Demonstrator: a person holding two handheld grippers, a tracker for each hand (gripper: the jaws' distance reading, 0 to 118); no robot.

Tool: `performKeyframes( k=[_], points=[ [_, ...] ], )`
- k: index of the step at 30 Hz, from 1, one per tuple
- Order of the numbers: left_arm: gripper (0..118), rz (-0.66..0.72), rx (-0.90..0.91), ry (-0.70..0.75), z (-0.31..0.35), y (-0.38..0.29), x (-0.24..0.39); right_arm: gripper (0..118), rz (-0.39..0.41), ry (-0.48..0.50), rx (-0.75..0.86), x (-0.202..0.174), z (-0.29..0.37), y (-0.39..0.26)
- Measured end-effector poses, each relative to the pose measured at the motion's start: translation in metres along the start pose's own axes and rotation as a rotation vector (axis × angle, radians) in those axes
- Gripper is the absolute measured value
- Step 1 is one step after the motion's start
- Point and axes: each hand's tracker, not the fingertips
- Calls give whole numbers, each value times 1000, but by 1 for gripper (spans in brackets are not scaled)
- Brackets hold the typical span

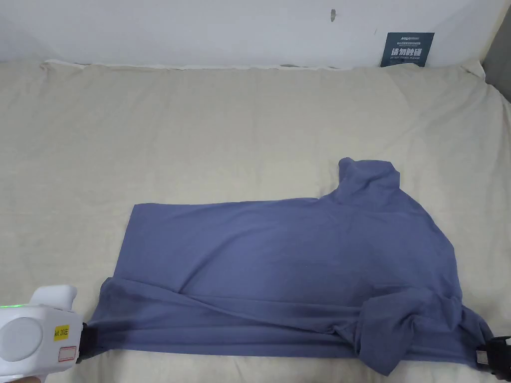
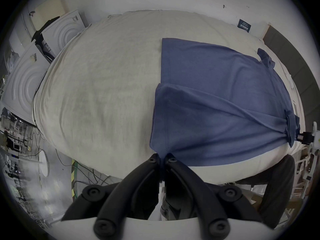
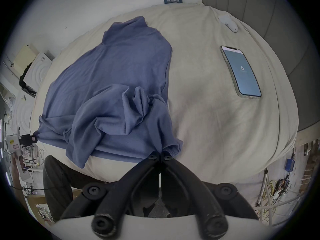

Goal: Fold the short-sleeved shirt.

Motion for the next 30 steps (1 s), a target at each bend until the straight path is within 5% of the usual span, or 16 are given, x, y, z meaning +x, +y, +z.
performKeyframes(
  k=[2, 3, 4, 5, 6, 12, 14, 16, 17, 18, 28, 29, 30],
  points=[
    [4, 35, 2, -18, -3, -2, -2, 1, -10, -8, 10, -2, 0, 2],
    [13, 40, 1, -19, -4, -2, -3, 18, -12, -17, 16, -3, 0, 3],
    [44, 38, 1, -19, -5, -2, -4, 55, -1, -71, 35, -5, 2, 4],
    [91, 20, -3, 13, -5, -3, -4, 94, 31, -123, 54, -8, 4, 2],
    [118, -4, -5, 58, -6, -4, -7, 114, 77, -121, 79, -9, 7, 1],
    [111, 36, 103, 73, 26, 5, -22, 113, 76, -114, 104, -13, 36, 4],
    [105, 44, 138, 84, 32, 16, -19, 90, 87, -92, 154, -20, 41, 8],
    [51, 37, 183, 59, 38, 30, -15, 16, 86, -77, 168, -29, 43, 16],
    [8, 37, 195, 25, 40, 37, -12, 0, 87, -63, 177, -34, 42, 22],
    [0, 49, 196, 3, 40, 45, -9, 0, 88, -65, 191, -39, 40, 26],
    [0, 60, 249, -9, -8, 162, 18, 0, 120, -42, 267, -74, 26, 117],
    [6, 59, 251, 4, -17, 176, 17, 0, 119, -46, 268, -75, 22, 126],
    [53, 61, 246, 15, -28, 187, 17, 0, 117, -47, 269, -74, 18, 135]
  ],
)
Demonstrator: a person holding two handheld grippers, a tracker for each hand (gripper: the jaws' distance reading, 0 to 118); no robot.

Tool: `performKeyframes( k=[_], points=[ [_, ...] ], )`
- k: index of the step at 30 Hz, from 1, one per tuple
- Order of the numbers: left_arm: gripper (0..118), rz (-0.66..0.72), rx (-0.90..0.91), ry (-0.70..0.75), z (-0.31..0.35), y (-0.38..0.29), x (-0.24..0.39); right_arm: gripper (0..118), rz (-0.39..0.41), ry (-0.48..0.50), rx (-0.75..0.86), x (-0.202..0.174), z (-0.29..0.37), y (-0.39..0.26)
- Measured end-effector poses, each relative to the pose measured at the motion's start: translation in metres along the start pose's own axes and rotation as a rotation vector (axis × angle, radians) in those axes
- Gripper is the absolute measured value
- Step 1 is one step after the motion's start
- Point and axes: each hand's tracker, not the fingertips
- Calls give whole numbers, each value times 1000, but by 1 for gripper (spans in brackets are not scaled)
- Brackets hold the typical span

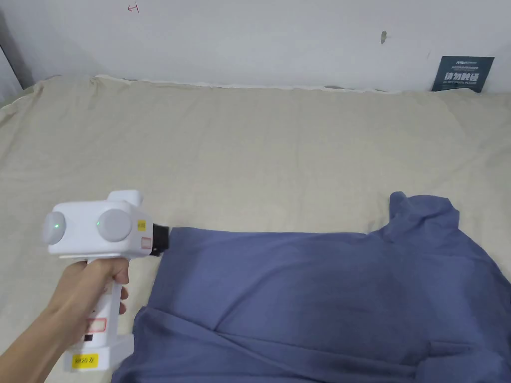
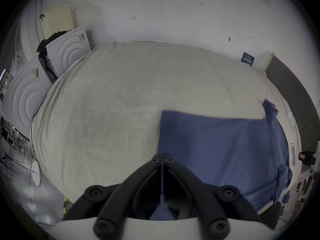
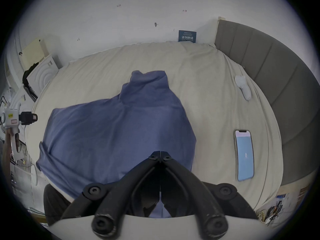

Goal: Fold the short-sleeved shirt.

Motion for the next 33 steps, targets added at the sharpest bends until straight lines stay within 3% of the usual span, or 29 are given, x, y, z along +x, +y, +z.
performKeyframes(
  k=[1, 2, 3, 11, 14, 17, 18, 20, 26, 31, 32, 33],
  points=[
    [99, 3, -35, 13, -17, 9, 0, 0, -2, -1, -3, 2, -8, 7],
    [118, 8, -81, 42, -35, 17, 1, 0, -5, -3, -5, 4, -13, 13],
    [112, 18, -70, -9, -41, 15, -1, 0, -9, -6, -8, 5, -18, 18],
    [110, -50, -162, 128, -122, 41, 19, 0, -1, -40, -58, 19, -65, 39],
    [98, -57, -145, 116, -121, 40, 27, 0, -16, -38, -68, 22, -77, 46],
    [64, -107, -139, 62, -112, 42, 33, 0, -18, -35, -72, 23, -85, 54],
    [48, -120, -159, 58, -112, 47, 37, 0, -12, -36, -74, 23, -88, 57],
    [0, -94, -175, 30, -110, 52, 36, 0, -4, -40, -74, 23, -91, 62],
    [0, -97, -158, 42, -103, 54, 39, 0, 8, -57, -68, 33, -95, 78],
    [0, -78, -151, 37, -103, 54, 39, 0, -53, -67, -81, 51, -105, 94],
    [0, -76, -155, 38, -103, 54, 39, 6, -53, -74, -79, 53, -107, 97],
    [0, -76, -157, 37, -103, 54, 39, 52, -53, -74, -76, 54, -110, 99]
  ],
)
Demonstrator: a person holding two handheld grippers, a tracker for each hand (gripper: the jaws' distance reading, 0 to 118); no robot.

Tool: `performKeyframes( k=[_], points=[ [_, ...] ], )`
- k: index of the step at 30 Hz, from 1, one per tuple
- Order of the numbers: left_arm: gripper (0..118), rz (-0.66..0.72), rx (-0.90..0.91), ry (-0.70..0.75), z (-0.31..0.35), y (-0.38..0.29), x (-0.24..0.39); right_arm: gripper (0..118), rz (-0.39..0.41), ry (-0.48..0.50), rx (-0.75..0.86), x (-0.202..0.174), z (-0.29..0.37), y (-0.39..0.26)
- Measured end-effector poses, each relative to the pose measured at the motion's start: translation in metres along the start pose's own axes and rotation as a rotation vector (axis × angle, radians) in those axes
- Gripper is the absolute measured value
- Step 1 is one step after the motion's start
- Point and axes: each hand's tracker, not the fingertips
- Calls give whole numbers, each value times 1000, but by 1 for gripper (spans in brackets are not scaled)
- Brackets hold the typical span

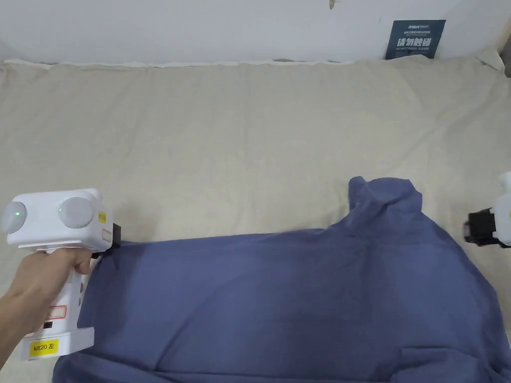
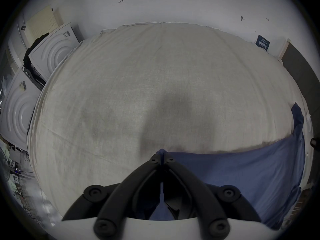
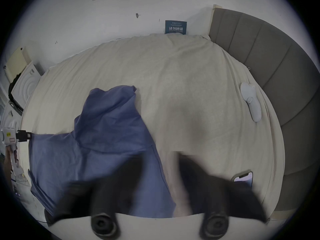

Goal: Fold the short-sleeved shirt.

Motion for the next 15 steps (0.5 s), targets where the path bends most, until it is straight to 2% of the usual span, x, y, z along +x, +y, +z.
performKeyframes(
  k=[1, 2, 3, 7, 11, 12, 13, 14, 15],
  points=[
    [0, -1, 1, 2, 0, -1, 1, 97, 8, 2, -5, 0, -6, 3],
    [0, -3, 0, 3, 0, -1, 2, 118, 35, 25, -35, 0, -14, 5],
    [0, -5, 0, 4, -1, 0, 2, 118, 49, -3, -40, -3, -18, 9],
    [0, -20, -7, 9, -3, 0, 4, 118, 56, 0, -71, -12, -39, 24],
    [0, -11, -11, 8, -8, 1, 4, 118, 119, -11, -87, -24, -58, 32],
    [0, -9, -12, 7, -8, 1, 4, 115, 126, -6, -92, -26, -62, 34],
    [0, -8, -14, 6, -9, 0, 3, 107, 130, 3, -94, -29, -64, 35],
    [0, -7, -13, 5, -9, 0, 3, 92, 133, 7, -95, -31, -66, 36],
    [0, -5, -13, 5, -9, 0, 3, 59, 141, 10, -98, -32, -67, 33]
  ],
)
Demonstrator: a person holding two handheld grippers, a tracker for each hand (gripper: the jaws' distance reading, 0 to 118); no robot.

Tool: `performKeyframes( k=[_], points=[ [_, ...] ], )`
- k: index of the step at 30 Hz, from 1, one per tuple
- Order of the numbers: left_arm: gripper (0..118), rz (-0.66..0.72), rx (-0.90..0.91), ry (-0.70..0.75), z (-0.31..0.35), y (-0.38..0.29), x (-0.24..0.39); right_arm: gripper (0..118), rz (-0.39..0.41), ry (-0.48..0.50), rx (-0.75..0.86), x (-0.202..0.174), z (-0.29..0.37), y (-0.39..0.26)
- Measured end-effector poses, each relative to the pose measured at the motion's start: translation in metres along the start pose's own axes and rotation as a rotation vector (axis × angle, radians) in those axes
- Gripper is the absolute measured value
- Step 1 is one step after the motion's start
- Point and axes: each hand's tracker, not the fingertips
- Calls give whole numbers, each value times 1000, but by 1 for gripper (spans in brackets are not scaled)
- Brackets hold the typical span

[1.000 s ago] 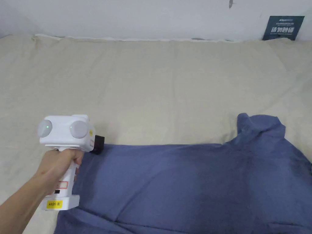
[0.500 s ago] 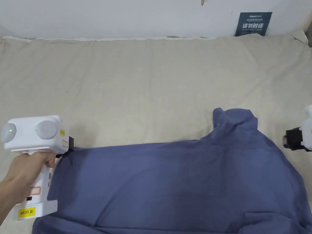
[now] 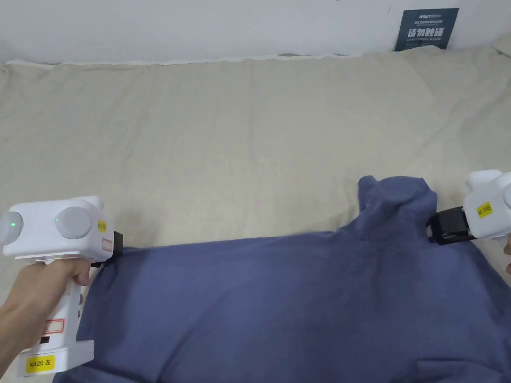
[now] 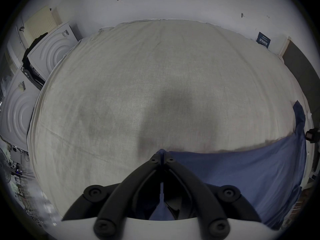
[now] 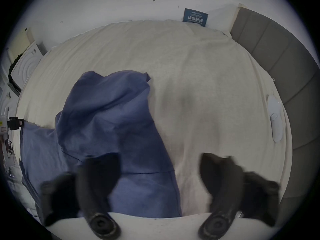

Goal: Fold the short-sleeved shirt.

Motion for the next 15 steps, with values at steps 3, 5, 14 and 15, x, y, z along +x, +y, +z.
performKeyframes(
  k=[3, 5, 14, 15],
  points=[
    [0, 0, -5, -1, 0, 0, 0, 0, 7, 3, -20, -2, -1, 0],
    [0, 8, -6, -7, 2, 1, -1, 0, 1, -3, -2, 3, 8, -7],
    [0, 18, 28, -20, 24, -2, -8, 0, -83, 53, 69, 23, 48, -18],
    [0, 20, 33, -21, 27, -3, -10, 0, -84, 56, 72, 24, 52, -19]
  ],
)
